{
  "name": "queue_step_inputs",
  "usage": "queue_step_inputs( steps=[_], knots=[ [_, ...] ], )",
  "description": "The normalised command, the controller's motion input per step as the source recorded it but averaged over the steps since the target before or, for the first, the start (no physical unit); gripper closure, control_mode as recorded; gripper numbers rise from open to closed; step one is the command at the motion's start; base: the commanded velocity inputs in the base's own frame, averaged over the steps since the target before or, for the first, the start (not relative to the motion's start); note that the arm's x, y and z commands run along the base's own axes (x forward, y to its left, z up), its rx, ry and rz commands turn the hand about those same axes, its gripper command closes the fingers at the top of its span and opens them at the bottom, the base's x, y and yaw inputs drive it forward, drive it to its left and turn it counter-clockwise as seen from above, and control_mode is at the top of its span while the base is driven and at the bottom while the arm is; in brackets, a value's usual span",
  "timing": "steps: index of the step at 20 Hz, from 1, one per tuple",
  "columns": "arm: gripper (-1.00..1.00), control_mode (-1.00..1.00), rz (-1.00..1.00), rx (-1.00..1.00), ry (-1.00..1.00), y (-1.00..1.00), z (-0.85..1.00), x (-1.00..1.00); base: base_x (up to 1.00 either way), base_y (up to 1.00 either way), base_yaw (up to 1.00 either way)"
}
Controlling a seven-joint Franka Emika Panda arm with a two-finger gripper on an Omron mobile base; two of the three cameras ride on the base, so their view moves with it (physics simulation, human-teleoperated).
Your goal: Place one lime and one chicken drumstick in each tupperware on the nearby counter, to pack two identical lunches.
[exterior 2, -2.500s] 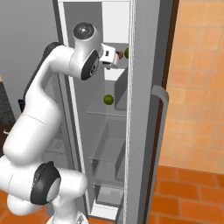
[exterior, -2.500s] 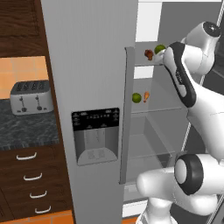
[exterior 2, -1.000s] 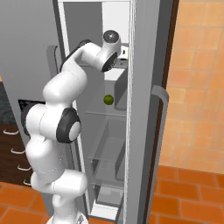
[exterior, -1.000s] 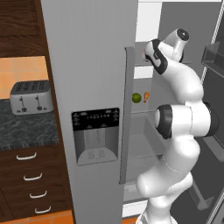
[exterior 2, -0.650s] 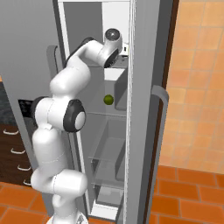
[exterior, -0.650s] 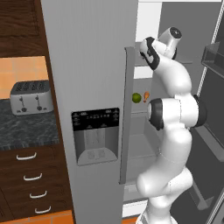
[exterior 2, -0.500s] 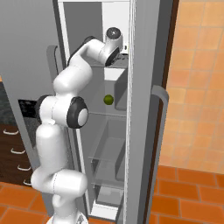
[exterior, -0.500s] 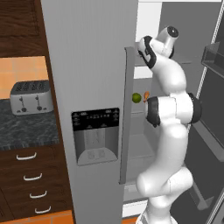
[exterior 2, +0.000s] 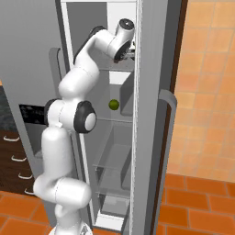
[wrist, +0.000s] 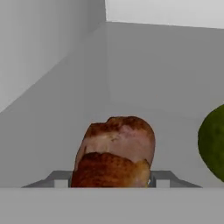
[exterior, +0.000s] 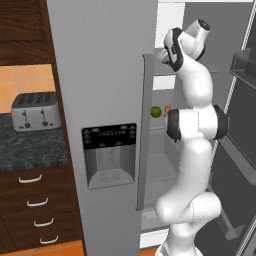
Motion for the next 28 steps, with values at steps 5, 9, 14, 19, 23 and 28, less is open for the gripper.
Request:
queue_step_inputs(
  steps=[5,9,14,19,23,28],
  knots=[
    [1.00,-1.00,0.15,-0.06,-0.05,0.19,-0.39,-1.00,0.00,0.00,0.00],
    [1.00,-1.00,0.03,-0.12,-0.17,0.65,-0.34,-1.00,0.00,0.00,0.00],
    [1.00,-1.00,0.00,-0.11,-0.36,0.36,-0.44,-1.00,0.00,0.00,0.00],
    [1.00,-1.00,-0.01,0.00,-0.13,-0.20,0.00,-1.00,0.00,0.00,0.00],
    [1.00,-1.00,-0.03,-0.02,0.04,-0.04,-0.31,-1.00,0.00,0.00,0.00],
    [1.00,-1.00,-0.08,0.00,0.08,-0.08,-0.30,-1.00,0.00,0.00,0.00]
  ],
)
